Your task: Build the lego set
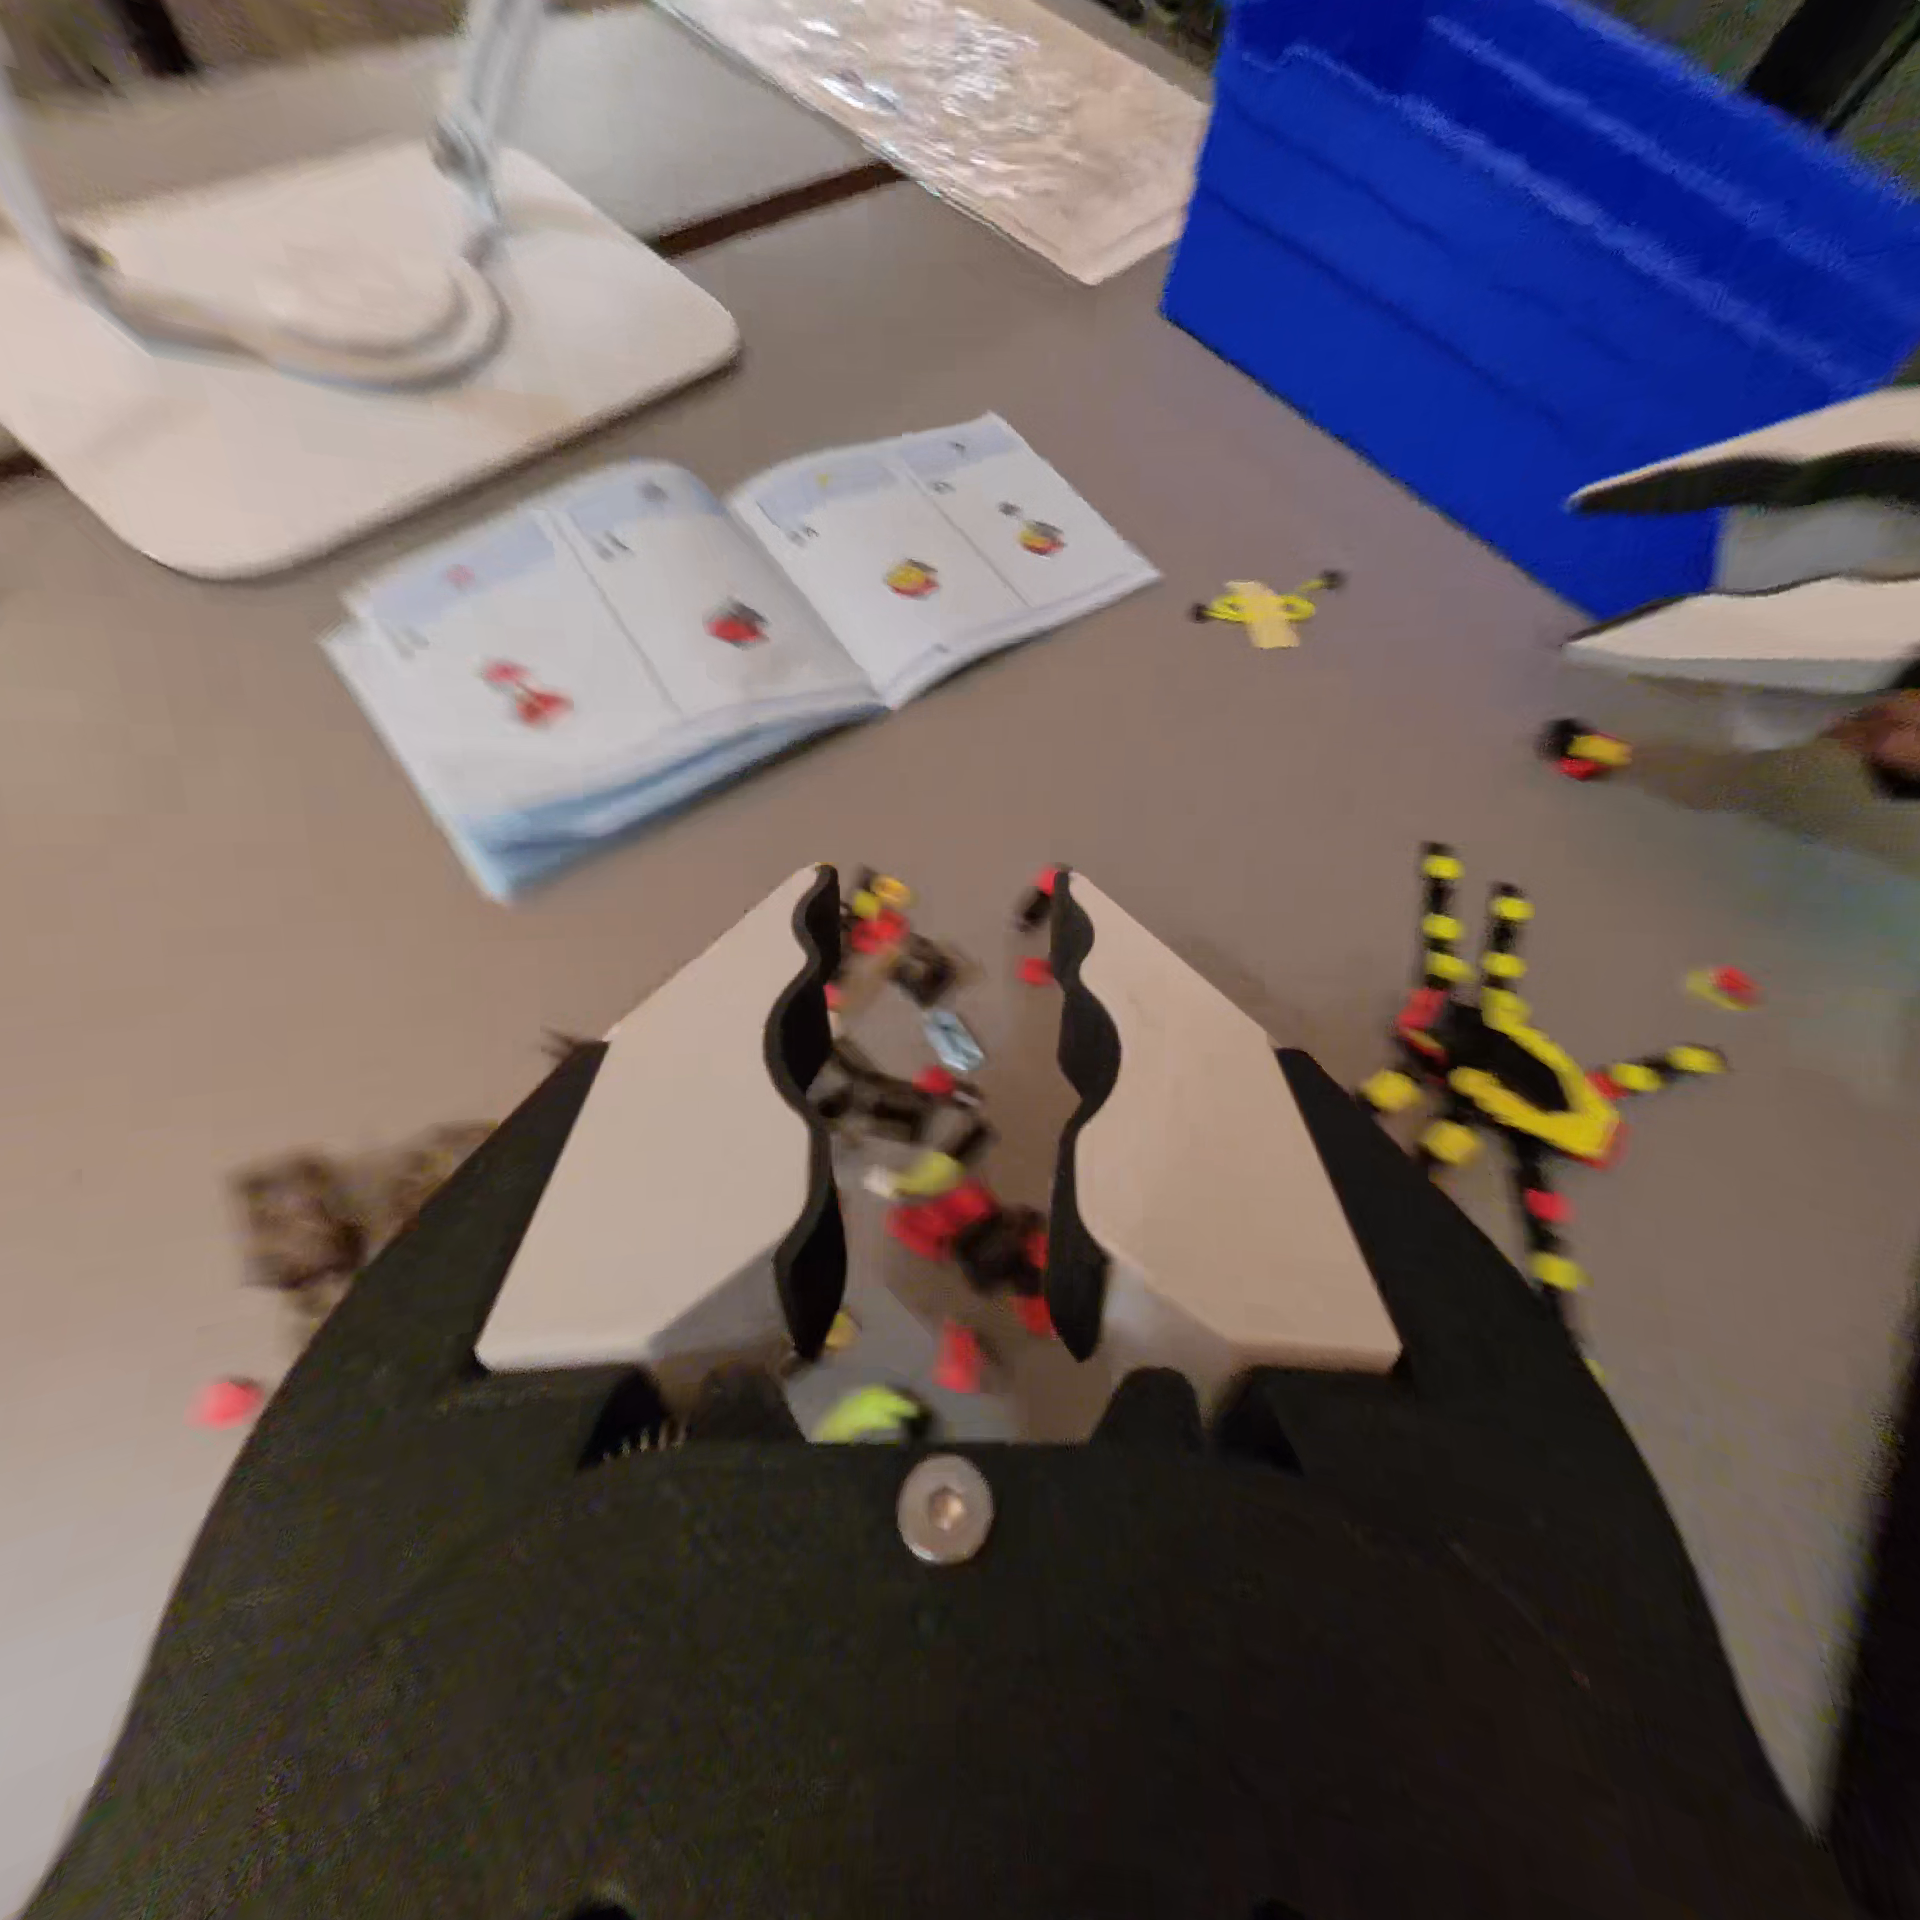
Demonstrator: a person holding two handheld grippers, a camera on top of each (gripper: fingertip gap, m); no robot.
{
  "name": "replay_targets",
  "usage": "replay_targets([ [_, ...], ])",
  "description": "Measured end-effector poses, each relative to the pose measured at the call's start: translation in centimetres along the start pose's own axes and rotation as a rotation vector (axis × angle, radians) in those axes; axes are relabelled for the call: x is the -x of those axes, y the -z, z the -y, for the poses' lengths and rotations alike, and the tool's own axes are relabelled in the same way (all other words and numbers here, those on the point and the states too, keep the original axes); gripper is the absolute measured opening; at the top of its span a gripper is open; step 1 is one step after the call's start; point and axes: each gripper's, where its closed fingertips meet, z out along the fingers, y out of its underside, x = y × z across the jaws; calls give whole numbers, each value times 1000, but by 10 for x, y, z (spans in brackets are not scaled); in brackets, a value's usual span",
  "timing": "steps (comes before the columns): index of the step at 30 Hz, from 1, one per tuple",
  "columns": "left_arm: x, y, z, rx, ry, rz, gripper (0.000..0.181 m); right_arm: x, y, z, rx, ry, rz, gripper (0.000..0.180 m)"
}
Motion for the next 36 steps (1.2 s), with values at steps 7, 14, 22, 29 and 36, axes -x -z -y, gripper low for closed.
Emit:
replay_targets([
  [7,62,-76,51,27,-116,115,22,-5,-147,46,90,-82,156,38],
  [14,79,-122,21,222,-126,47,32,8,-190,29,162,-102,308,52],
  [22,65,-111,-12,329,-176,-31,34,-7,-199,19,221,93,388,42],
  [29,74,-110,-11,323,-156,-11,29,-4,-201,20,235,132,402,34],
  [36,76,-111,-10,322,-142,-23,22,-6,-197,18,197,97,382,36],
])
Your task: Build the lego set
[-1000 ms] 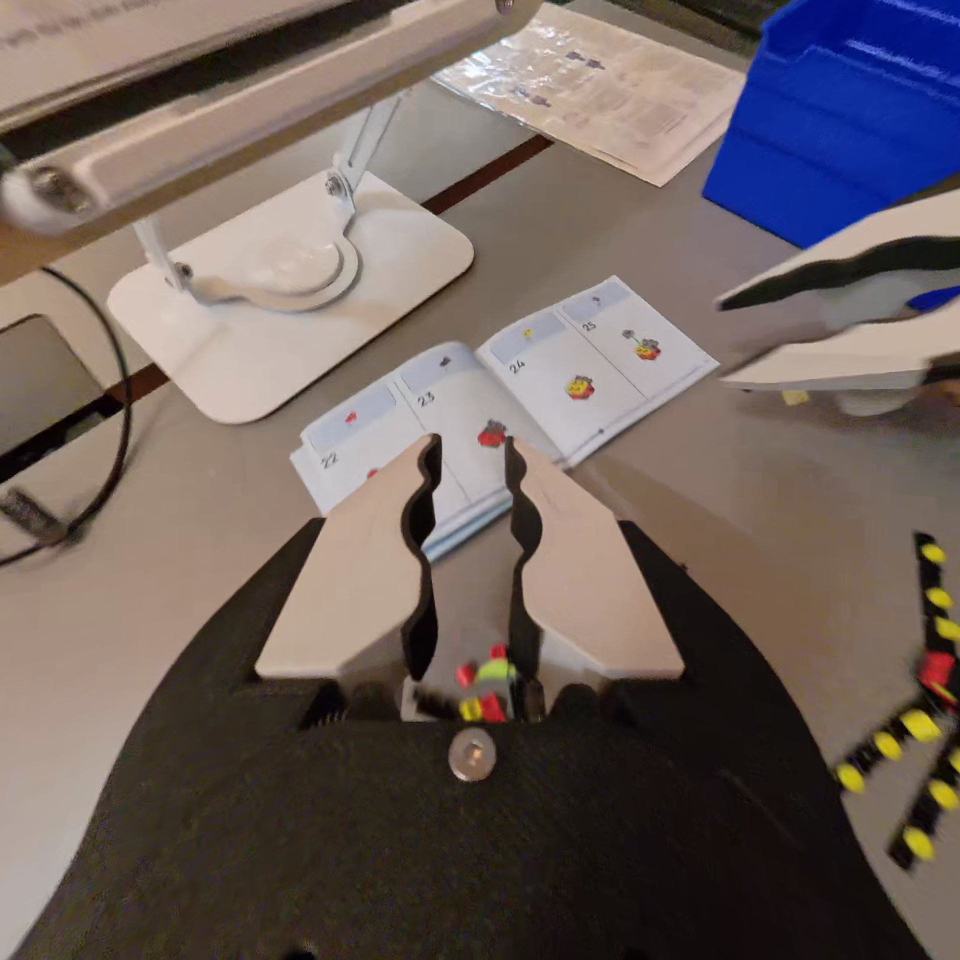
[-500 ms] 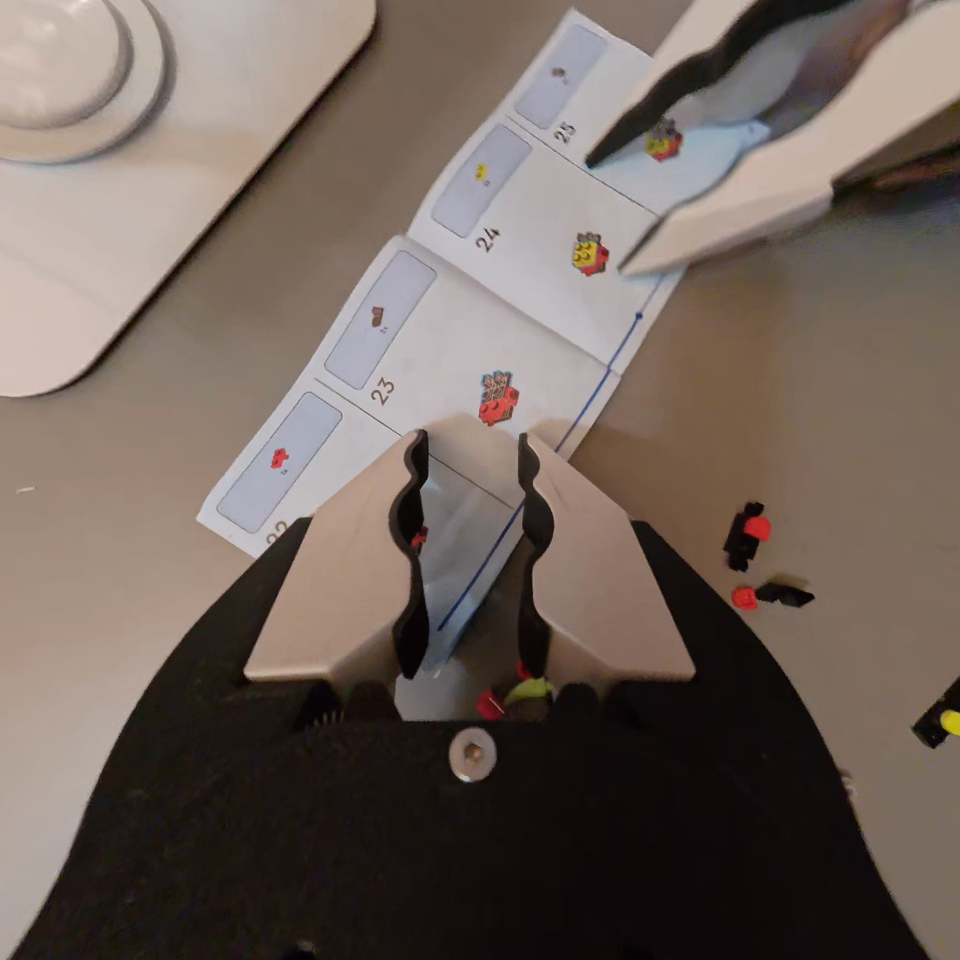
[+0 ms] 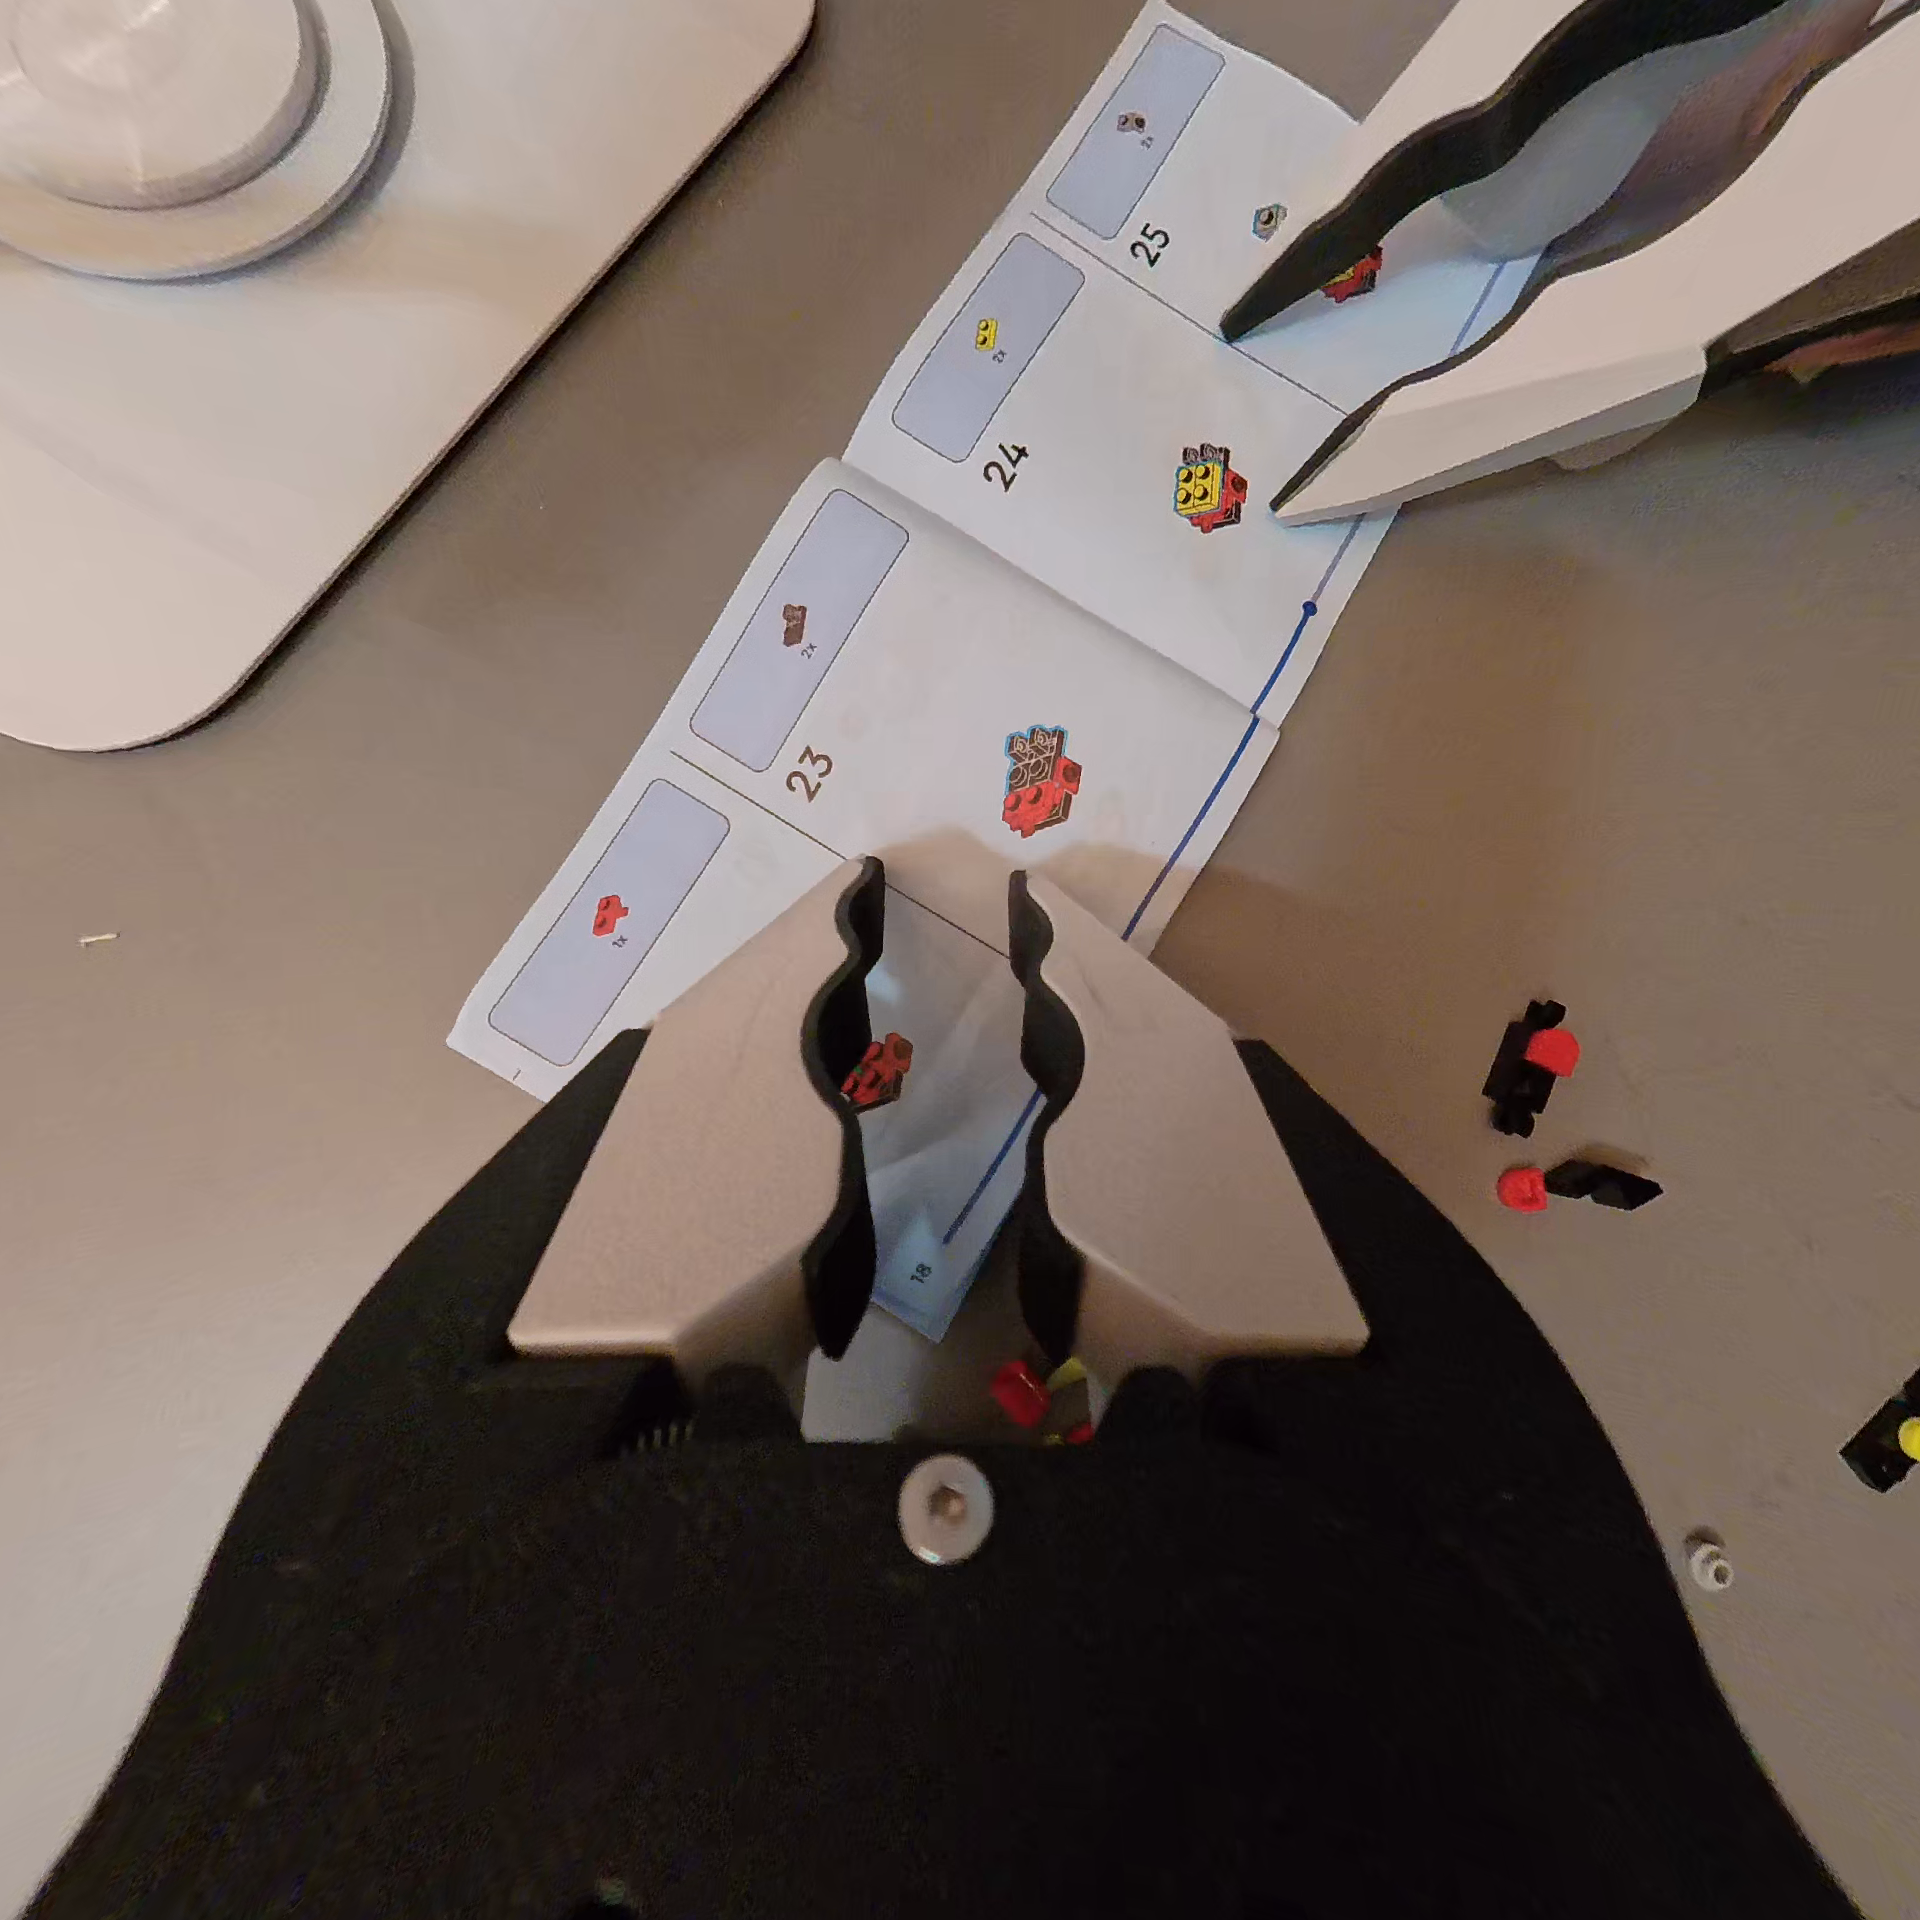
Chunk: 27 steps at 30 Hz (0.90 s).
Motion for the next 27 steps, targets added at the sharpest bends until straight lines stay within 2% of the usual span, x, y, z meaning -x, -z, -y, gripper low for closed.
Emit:
replay_targets([
  [3,0,-1,1,17,-5,-1,23,1,0,0,25,6,1,35],
  [7,-9,5,9,-7,-39,-63,44,3,5,12,17,76,21,46],
  [8,-13,8,13,-31,-66,-96,51,7,7,19,-19,107,55,54],
  [10,-23,13,18,-69,-144,-167,78,15,7,29,-73,158,119,64],
  [12,-18,8,22,-59,-171,-154,80,13,-1,29,-62,180,145,69],
  [17,-1,-9,7,108,-214,-105,79,1,-15,13,32,158,196,75],
  [27,18,3,-4,95,-172,-98,69,-22,5,-7,104,117,117,74],
])
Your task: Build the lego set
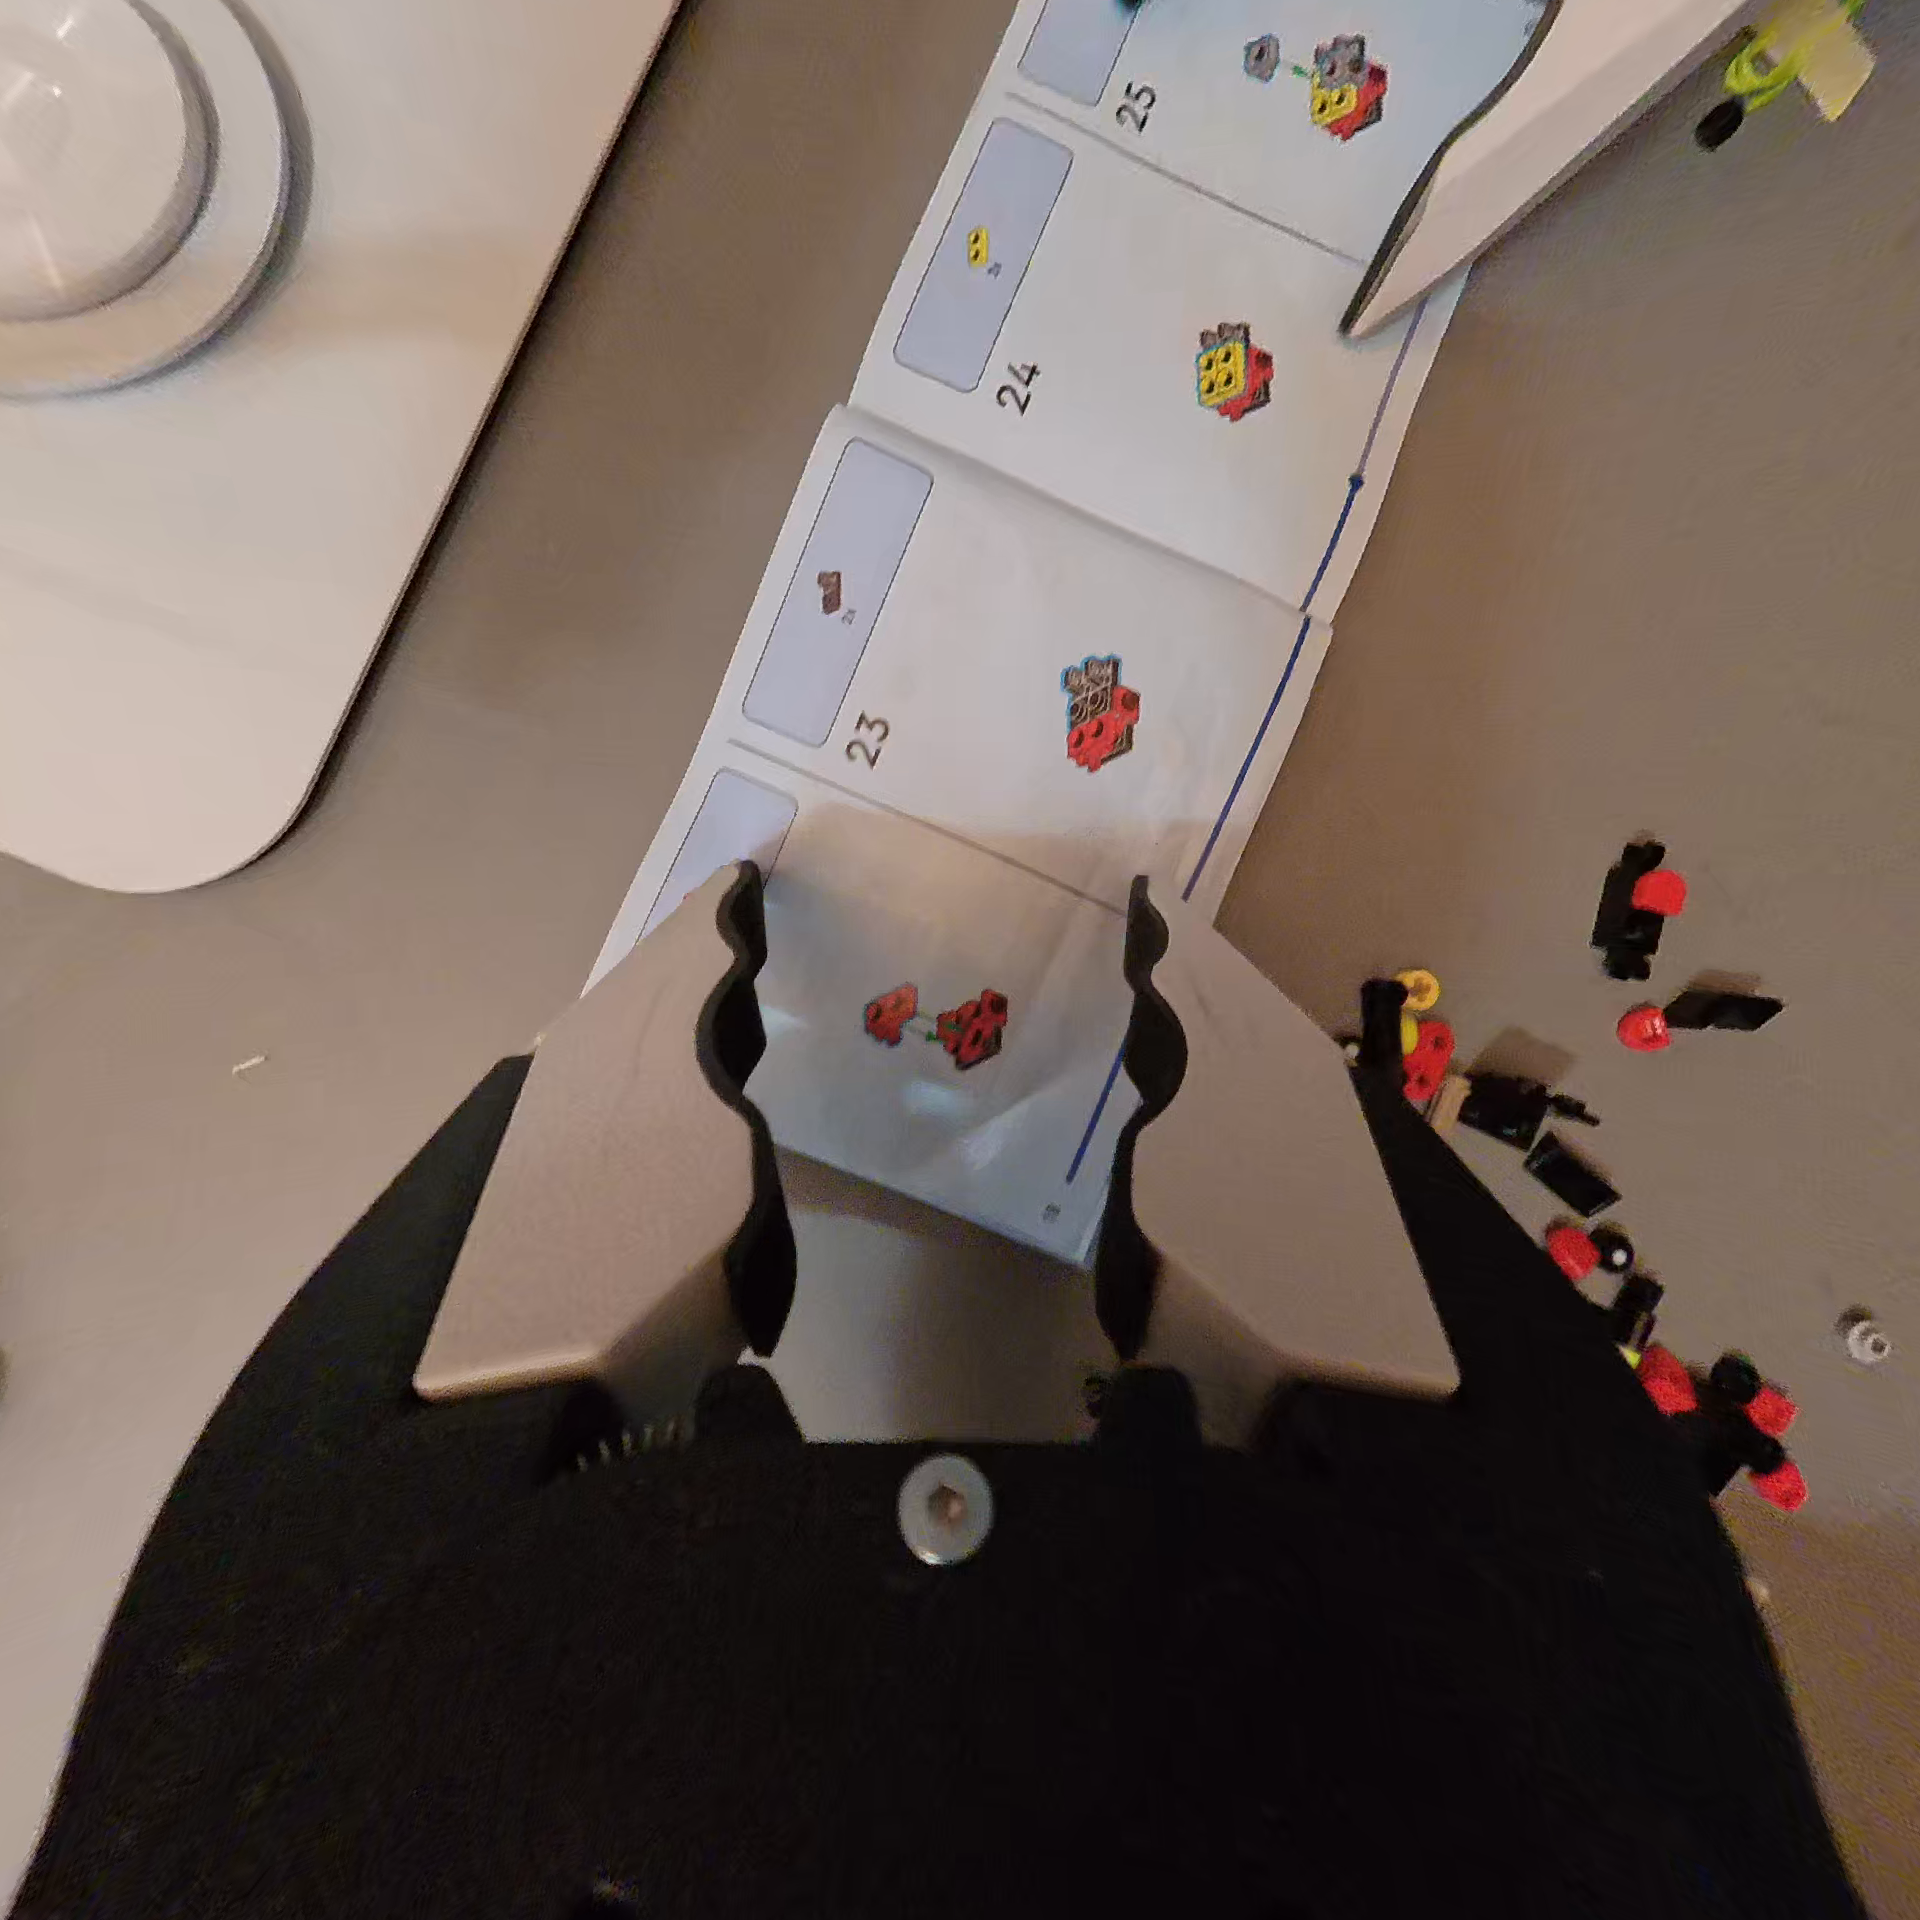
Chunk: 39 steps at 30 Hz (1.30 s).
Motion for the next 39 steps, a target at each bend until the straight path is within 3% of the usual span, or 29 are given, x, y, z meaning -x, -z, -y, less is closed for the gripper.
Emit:
replay_targets([
  [8,16,20,-30,80,41,73,77,-5,12,-12,47,-24,-44,70],
  [16,17,21,-32,65,53,73,77,-2,10,-9,55,-31,-44,64],
  [21,19,26,-30,58,60,87,77,2,17,3,13,-27,-46,64],
  [23,12,37,-24,22,75,69,77,15,31,25,-67,-9,-47,65],
  [27,-26,79,-12,-115,97,17,78,82,76,73,-292,40,61,66],
  [31,-110,115,-21,-238,200,-94,71,184,105,64,-330,50,264,71],
  [35,-235,102,-15,-349,264,-261,60,262,123,46,-350,169,264,65],
  [39,-290,79,-7,-377,255,-301,59,273,136,13,-326,109,184,64],
])
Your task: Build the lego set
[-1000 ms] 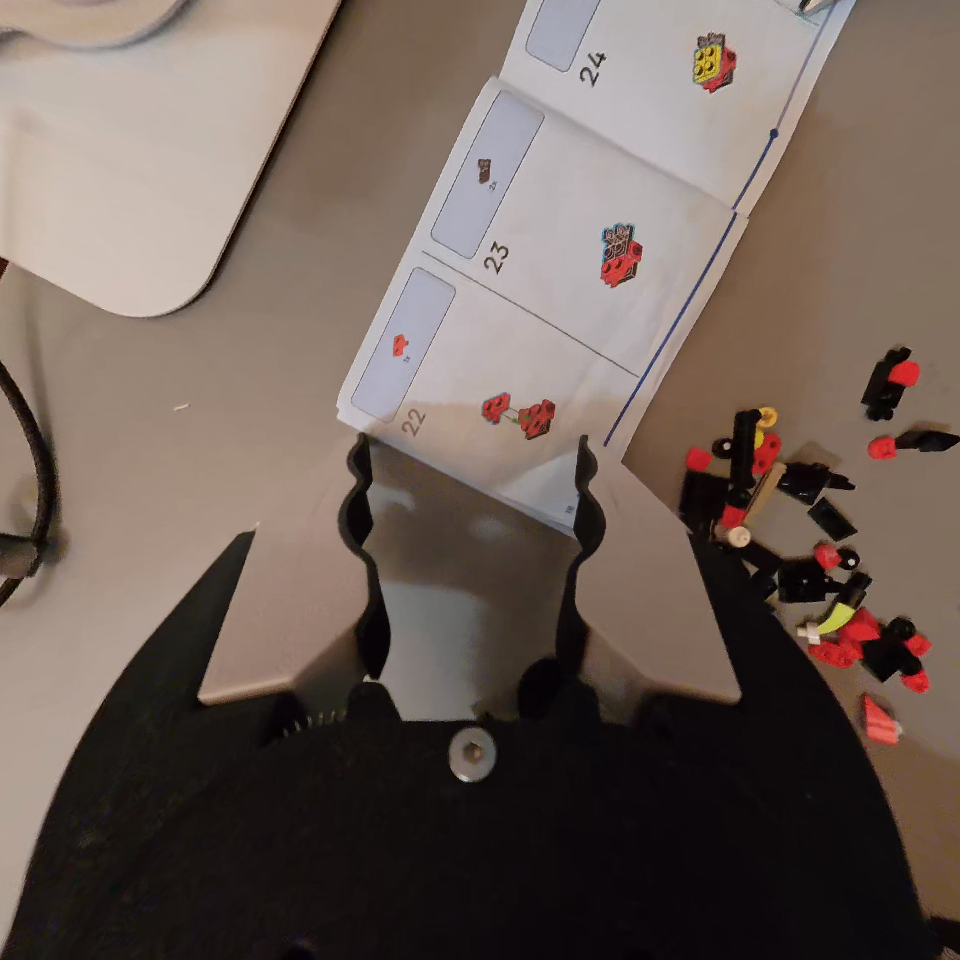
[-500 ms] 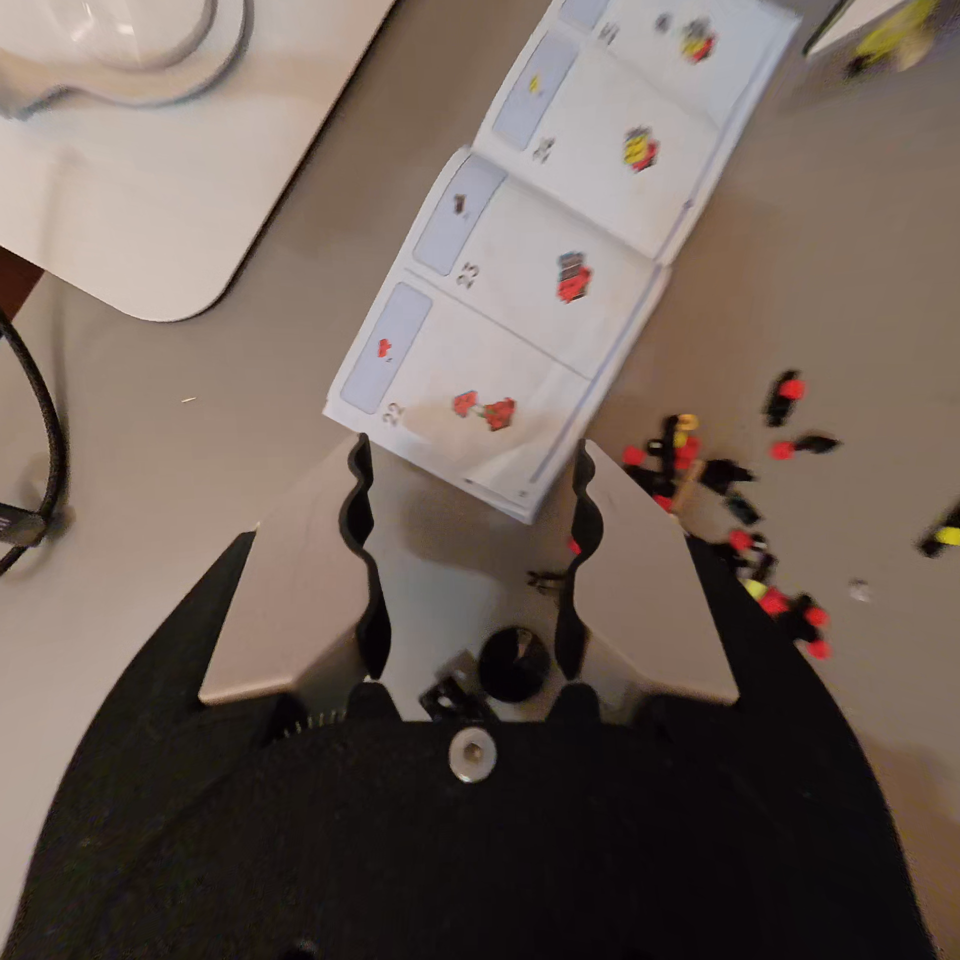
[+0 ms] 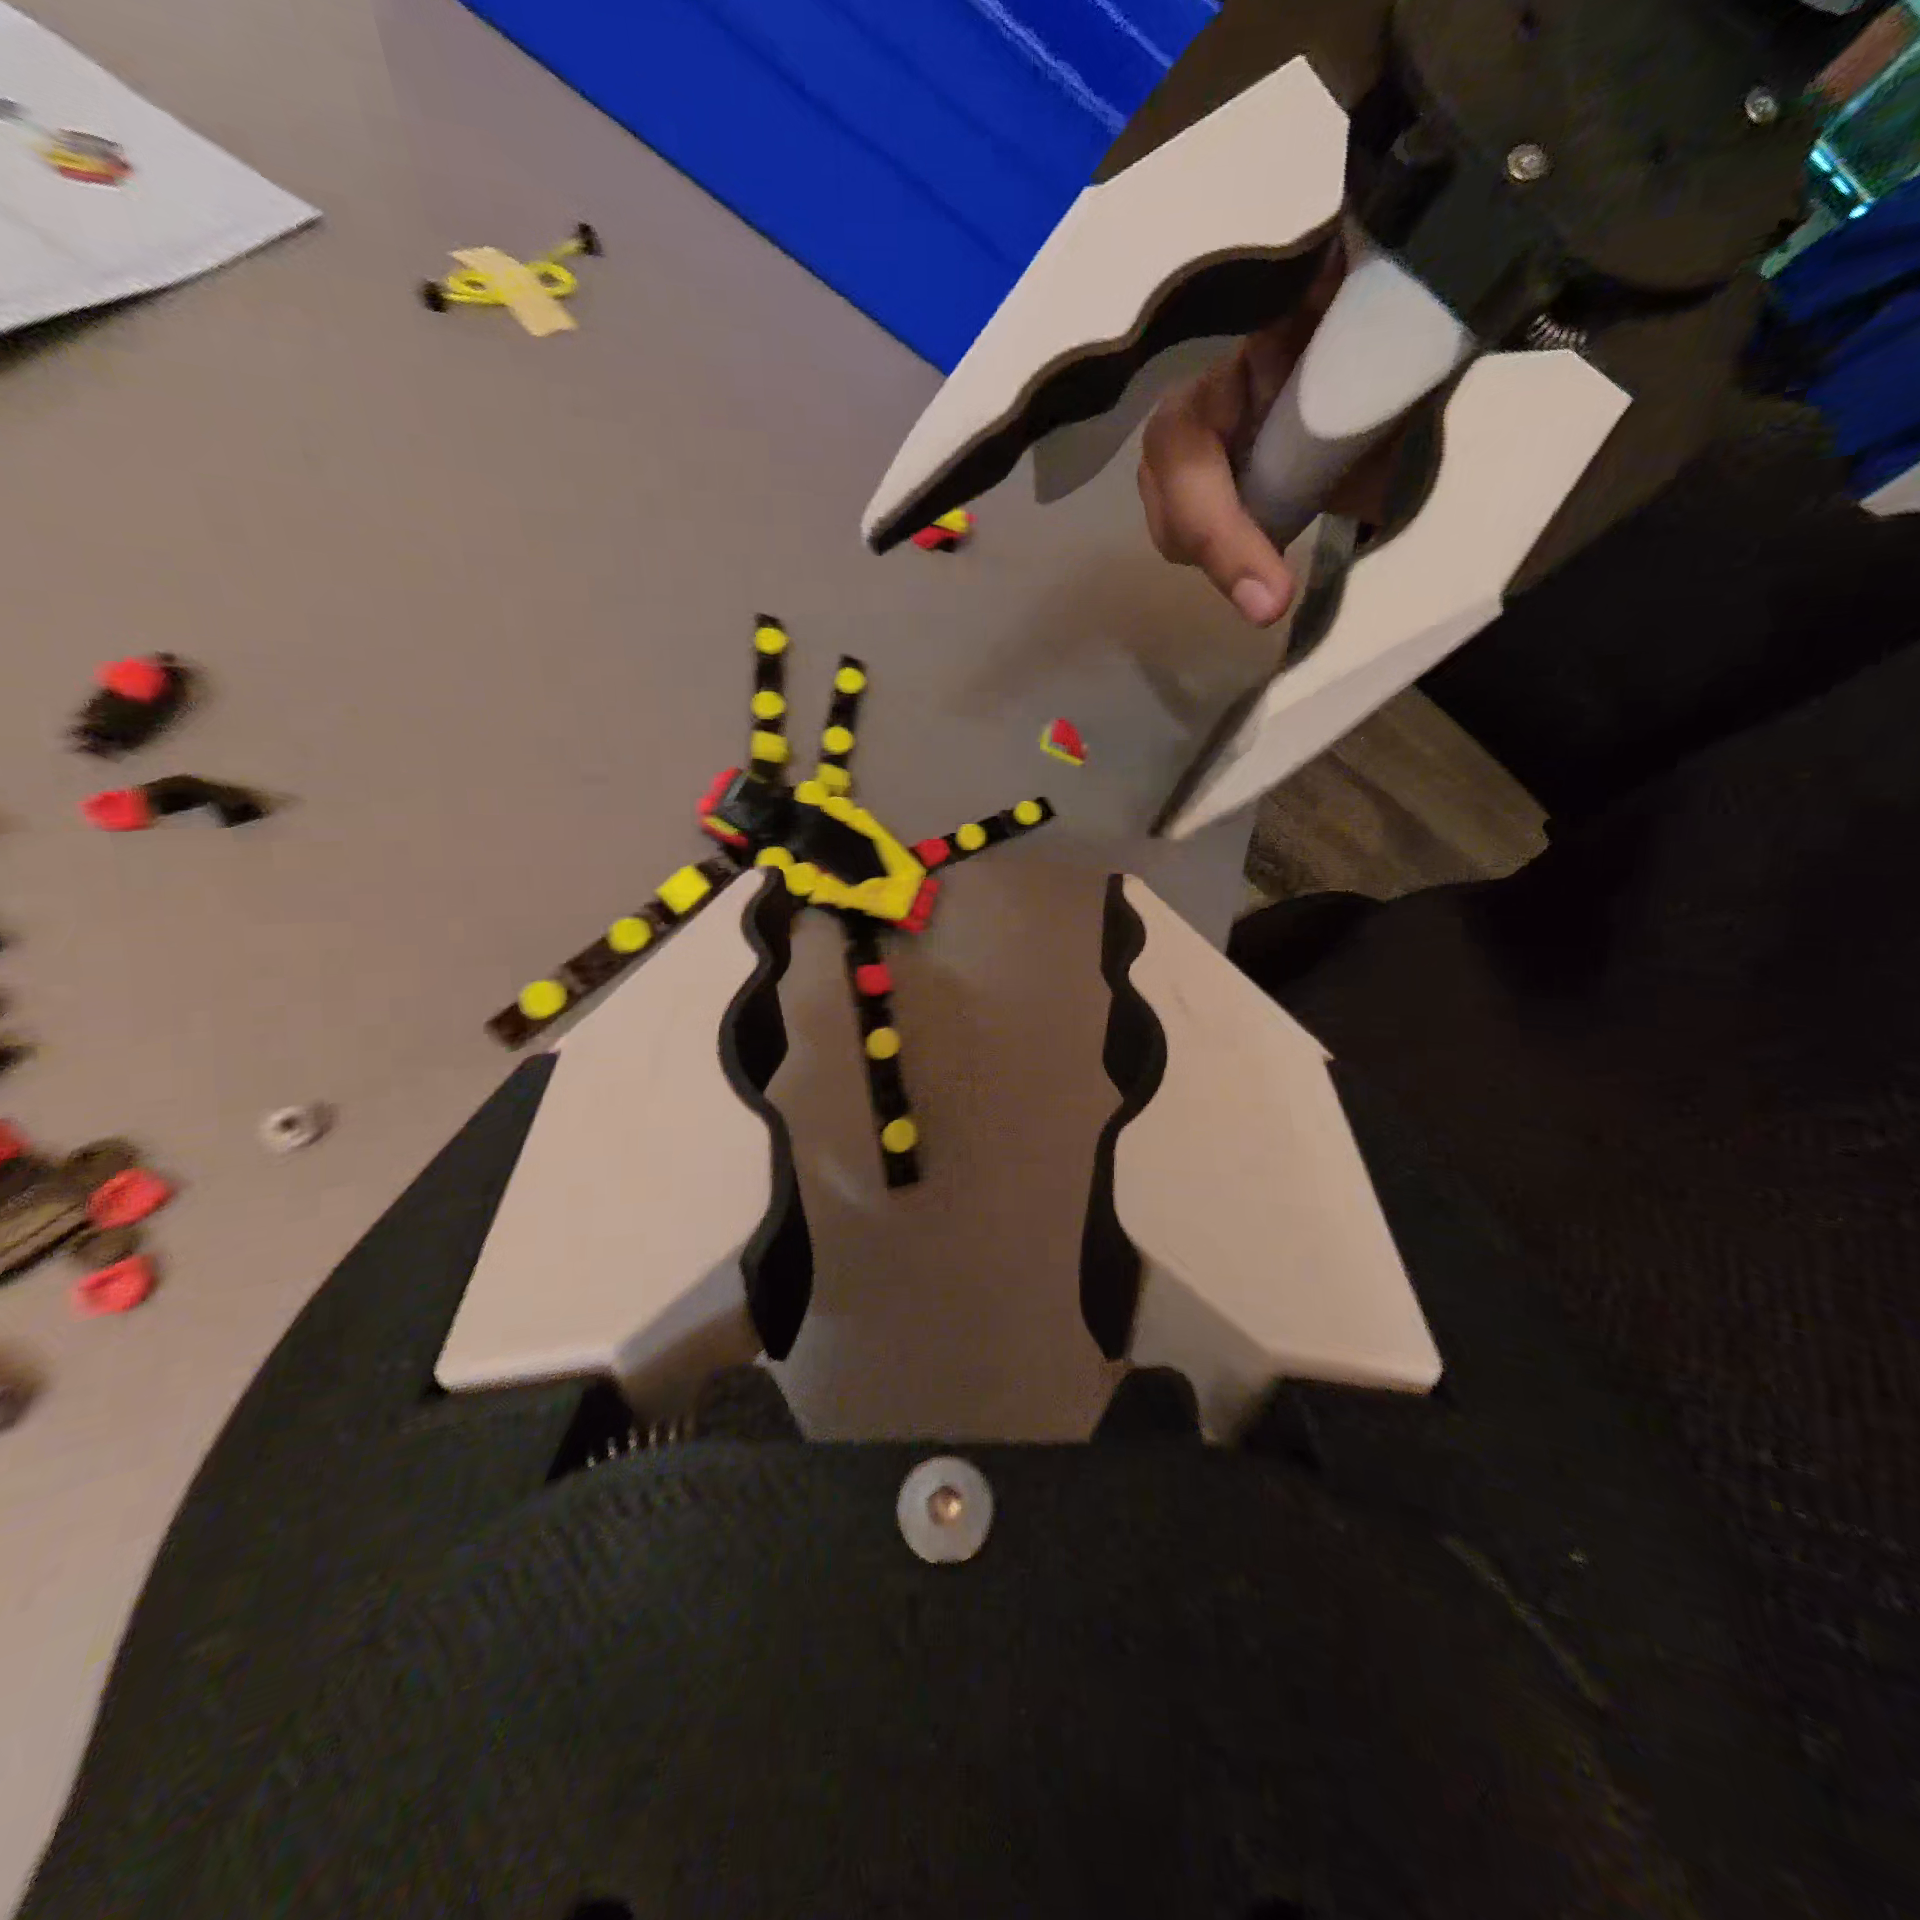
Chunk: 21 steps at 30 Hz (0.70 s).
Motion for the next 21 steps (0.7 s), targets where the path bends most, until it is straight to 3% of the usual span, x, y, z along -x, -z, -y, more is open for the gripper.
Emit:
replay_targets([
  [3,-7,-19,-6,36,-47,-4,59,-21,41,-38,62,-40,-156,57],
  [6,-5,-35,-6,107,-129,17,60,-40,90,-96,242,-142,-280,53],
  [9,-8,-59,4,148,-193,12,59,-47,121,-125,284,-152,-391,51],
  [18,-8,-148,37,306,-318,-28,61,-73,106,-145,235,-225,-494,47],
  [21,9,-167,44,343,-273,-12,50,-79,101,-151,244,-237,-504,40],
])
